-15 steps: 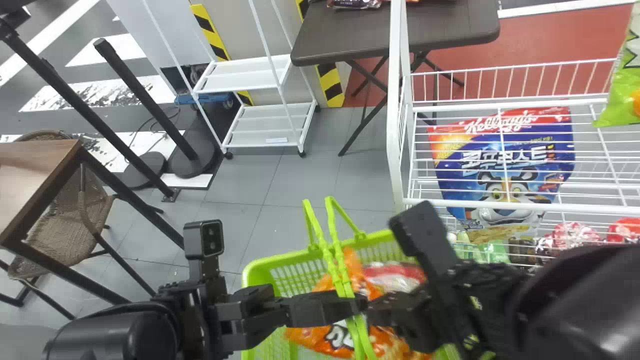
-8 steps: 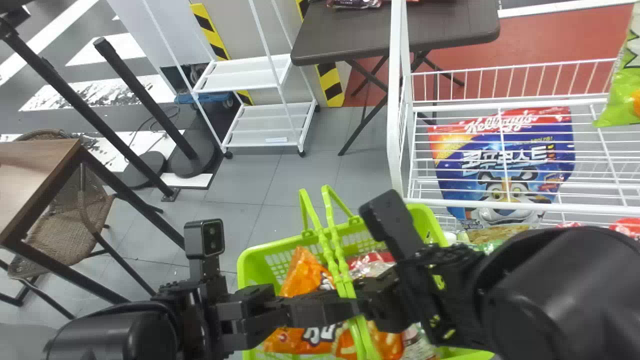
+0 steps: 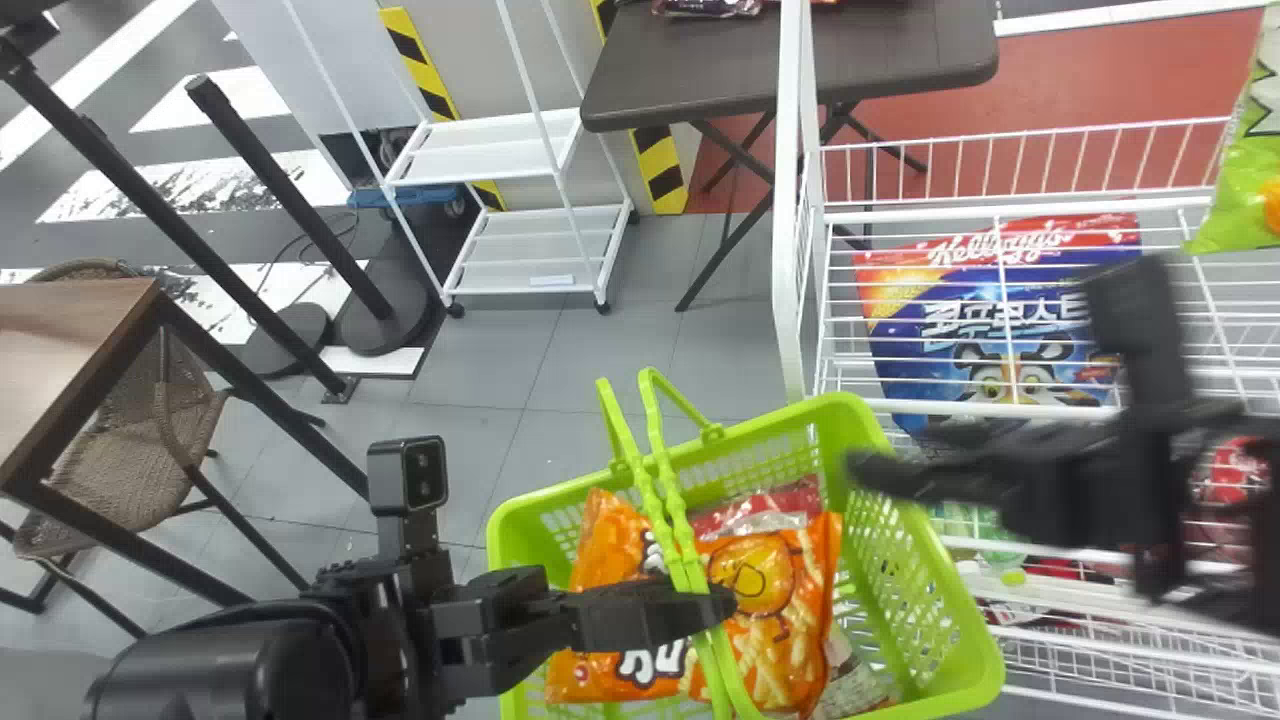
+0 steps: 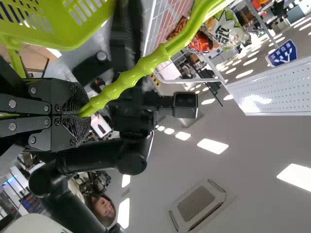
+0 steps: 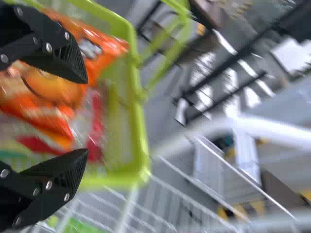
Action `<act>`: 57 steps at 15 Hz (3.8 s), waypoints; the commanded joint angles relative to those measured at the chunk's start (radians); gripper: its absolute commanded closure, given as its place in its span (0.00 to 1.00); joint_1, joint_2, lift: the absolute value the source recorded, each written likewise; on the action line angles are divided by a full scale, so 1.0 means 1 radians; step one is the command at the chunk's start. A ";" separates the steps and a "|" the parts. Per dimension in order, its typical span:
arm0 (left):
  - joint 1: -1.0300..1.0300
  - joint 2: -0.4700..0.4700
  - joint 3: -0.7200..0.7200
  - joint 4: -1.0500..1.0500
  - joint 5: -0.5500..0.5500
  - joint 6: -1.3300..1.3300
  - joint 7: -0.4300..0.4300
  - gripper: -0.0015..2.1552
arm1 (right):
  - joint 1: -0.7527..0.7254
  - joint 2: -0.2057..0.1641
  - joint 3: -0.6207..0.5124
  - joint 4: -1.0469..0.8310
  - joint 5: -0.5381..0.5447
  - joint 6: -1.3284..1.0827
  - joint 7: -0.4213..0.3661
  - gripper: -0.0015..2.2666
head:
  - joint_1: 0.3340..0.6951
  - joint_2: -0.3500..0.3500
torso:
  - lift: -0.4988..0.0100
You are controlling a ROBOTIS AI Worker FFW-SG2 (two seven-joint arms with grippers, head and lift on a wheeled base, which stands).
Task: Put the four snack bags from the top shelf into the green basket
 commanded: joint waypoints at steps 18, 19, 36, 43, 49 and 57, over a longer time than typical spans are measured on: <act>0.034 0.014 0.040 0.025 0.024 -0.012 -0.011 1.00 | -0.453 -0.002 -0.300 0.940 0.433 -0.909 -0.231 0.39 | 1.00 0.31 | 0.97; 0.034 0.014 0.040 0.026 0.024 -0.018 -0.011 1.00 | -0.450 -0.002 -0.299 0.940 0.436 -0.894 -0.231 0.69 | 1.00 0.31 | 0.97; -0.006 0.012 0.055 0.032 0.016 -0.025 -0.011 1.00 | 0.153 0.000 -0.196 -0.179 0.068 -0.252 -0.176 0.99 | 1.00 0.51 | 0.97; -0.023 0.008 0.034 0.031 0.010 -0.021 -0.011 1.00 | 0.133 -0.009 0.047 -0.312 -0.102 0.236 -0.137 0.99 | 1.00 0.93 | 0.97; -0.022 0.002 0.020 0.022 0.018 -0.009 -0.011 1.00 | -0.010 0.004 0.234 -0.140 -0.127 0.315 -0.171 0.99 | 1.00 1.00 | 0.97; -0.006 -0.001 0.009 0.000 0.022 -0.006 -0.011 1.00 | -0.158 0.030 0.358 0.165 -0.159 0.097 -0.159 0.08 | 1.00 1.00 | 0.97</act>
